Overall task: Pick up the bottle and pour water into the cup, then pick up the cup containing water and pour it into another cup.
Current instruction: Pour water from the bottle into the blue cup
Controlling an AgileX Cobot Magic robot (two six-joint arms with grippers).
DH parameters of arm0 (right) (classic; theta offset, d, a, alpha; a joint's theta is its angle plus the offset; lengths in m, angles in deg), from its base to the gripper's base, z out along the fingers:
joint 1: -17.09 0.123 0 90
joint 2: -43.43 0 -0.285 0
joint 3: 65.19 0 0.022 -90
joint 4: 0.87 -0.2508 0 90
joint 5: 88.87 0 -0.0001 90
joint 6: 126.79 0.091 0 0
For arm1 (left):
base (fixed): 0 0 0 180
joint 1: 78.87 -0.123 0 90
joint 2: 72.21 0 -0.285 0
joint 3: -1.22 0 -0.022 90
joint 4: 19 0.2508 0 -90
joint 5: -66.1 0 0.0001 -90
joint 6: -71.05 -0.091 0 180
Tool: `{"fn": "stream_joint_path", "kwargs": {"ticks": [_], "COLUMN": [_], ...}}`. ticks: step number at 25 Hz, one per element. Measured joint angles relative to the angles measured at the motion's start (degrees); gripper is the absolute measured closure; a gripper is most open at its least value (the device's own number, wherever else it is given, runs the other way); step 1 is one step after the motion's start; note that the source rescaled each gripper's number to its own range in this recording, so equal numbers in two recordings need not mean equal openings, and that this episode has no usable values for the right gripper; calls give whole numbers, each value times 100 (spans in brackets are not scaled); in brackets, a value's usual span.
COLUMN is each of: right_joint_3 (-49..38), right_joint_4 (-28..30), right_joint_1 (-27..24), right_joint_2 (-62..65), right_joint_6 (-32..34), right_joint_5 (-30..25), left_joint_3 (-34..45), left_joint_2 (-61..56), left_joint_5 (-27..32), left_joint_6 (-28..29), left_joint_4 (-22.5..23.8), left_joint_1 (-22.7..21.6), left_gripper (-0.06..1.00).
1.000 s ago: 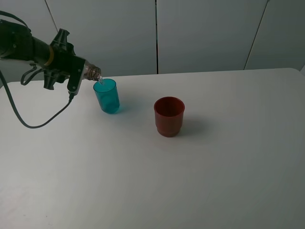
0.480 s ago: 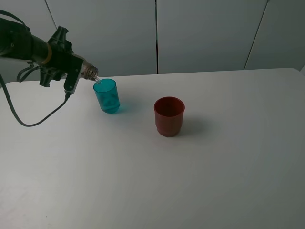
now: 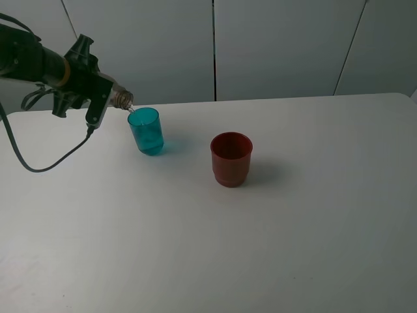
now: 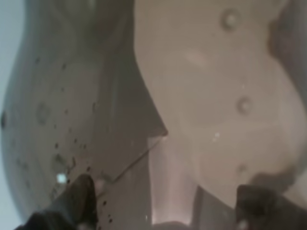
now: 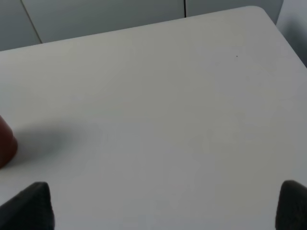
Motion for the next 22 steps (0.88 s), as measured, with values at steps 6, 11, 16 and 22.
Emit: {"fn": "stream_joint_path", "kwargs": {"ticks": [6, 11, 16, 22], "right_joint_3": [0, 0, 0, 0], "right_joint_4": [0, 0, 0, 0], "right_joint_1": [0, 0, 0, 0], "right_joint_2": [0, 0, 0, 0], "right_joint_6": [0, 0, 0, 0], "right_joint_5": [0, 0, 0, 0], "left_joint_3": [0, -9, -9, -9], "left_joint_2": [-72, -104, -104, -104], "left_joint_5": [0, -51, -153, -153], "left_joint_6": [0, 0, 0, 0], "left_joint_4": [288, 464, 585, 753], "left_joint_1": [0, 0, 0, 10], "left_gripper": [94, 94, 94, 94]}}
